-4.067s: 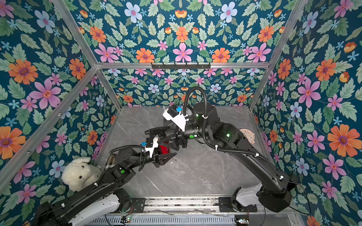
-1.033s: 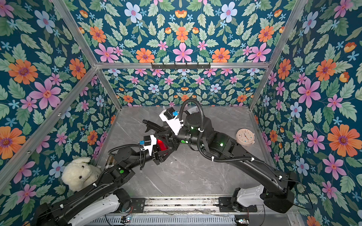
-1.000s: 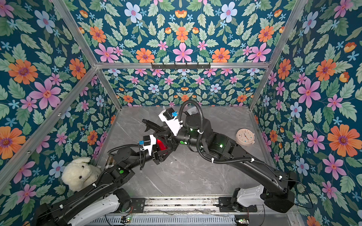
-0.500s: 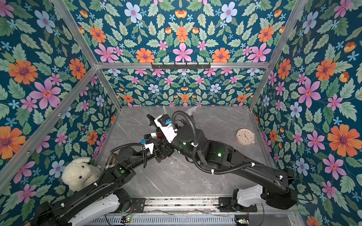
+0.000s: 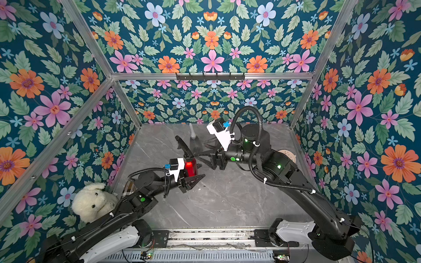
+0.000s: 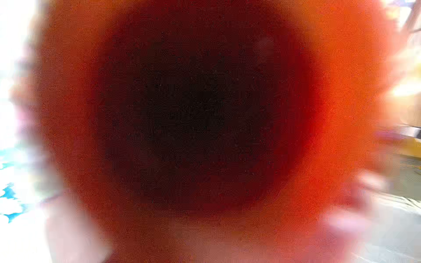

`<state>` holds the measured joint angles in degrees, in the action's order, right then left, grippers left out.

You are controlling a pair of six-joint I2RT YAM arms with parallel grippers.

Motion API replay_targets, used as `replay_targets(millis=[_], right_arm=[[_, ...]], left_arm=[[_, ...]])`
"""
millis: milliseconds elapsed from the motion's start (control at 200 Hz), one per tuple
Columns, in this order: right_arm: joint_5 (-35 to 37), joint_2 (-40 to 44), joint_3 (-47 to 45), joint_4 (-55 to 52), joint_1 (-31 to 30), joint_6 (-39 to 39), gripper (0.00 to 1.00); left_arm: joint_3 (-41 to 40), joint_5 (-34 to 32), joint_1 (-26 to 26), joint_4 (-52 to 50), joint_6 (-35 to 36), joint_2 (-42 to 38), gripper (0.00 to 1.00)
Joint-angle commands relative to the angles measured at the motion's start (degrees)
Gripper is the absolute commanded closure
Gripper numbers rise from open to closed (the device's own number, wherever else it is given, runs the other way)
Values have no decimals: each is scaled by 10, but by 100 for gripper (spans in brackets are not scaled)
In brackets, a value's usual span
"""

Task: Attach spray nozzles to spray bottles
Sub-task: Screw the spray nozzle on the spray bottle.

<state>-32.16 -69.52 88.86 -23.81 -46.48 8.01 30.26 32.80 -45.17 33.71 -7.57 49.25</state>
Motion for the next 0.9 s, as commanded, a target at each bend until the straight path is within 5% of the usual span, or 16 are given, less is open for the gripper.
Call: replay_targets(millis=[0,195,670,895], right_arm=[[-106,-14,10,-22,3,-43,34],[-86,-53,32,-34,3,-58,32],[-102,-69,5,27,-1,-15,66],[9,-60,-23,38,-49,-8,78]], left_arm=[[8,48,1,17,-11,3,100],[14,82,1,11,-16,12,100],[21,74,1,1,-8,26,100],[24,9,1,-8,2,19,100]])
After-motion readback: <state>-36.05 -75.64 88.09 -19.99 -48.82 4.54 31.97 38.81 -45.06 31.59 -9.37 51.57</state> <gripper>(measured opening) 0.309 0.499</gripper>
